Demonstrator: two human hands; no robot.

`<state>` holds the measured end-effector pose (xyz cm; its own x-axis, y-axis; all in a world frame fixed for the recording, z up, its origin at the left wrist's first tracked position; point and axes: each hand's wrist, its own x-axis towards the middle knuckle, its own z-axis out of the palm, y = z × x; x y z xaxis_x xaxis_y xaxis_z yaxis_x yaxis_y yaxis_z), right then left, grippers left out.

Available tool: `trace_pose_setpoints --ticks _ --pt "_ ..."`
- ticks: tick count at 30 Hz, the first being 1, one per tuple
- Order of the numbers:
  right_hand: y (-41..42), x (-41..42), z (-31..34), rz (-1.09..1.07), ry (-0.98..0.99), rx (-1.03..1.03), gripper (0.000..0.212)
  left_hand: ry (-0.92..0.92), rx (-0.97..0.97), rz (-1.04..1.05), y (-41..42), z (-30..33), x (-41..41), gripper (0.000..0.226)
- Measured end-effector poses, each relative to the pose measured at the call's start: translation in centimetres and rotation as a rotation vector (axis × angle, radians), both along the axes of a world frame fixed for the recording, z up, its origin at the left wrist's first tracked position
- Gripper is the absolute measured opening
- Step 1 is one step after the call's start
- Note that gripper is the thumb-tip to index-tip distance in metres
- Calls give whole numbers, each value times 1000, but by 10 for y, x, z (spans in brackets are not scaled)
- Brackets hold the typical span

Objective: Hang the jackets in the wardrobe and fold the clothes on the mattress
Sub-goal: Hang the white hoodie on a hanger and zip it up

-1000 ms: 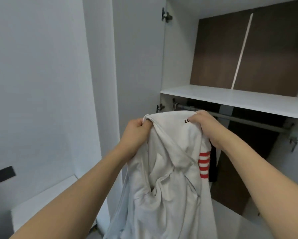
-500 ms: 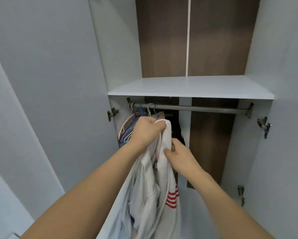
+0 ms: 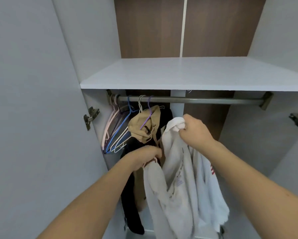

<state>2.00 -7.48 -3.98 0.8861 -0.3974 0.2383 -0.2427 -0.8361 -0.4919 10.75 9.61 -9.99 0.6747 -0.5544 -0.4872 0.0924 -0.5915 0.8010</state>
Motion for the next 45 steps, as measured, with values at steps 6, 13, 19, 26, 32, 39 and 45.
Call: trace_pose_setpoints --ticks 6,13,19,26,32,39,45 --pt "-27 40 0 -122 -75 -53 29 -507 115 418 -4 -36 109 5" --pt "-57 46 -32 -163 -35 15 32 -345 -12 95 -41 -67 134 32" --pt "-76 50 -33 -145 -78 45 43 -943 135 127 -58 -88 128 20" --pt "-73 72 -37 -105 -186 334 40 -1077 565 457 -61 -81 145 34" --pt "-75 78 -40 -99 -276 775 32 -1017 660 413 -54 -86 157 44" --pt "-71 73 -40 -86 -312 854 36 -715 417 301 -39 -73 163 25" --pt "-69 62 -18 8 -94 825 13 -792 126 489 -19 -21 120 11"
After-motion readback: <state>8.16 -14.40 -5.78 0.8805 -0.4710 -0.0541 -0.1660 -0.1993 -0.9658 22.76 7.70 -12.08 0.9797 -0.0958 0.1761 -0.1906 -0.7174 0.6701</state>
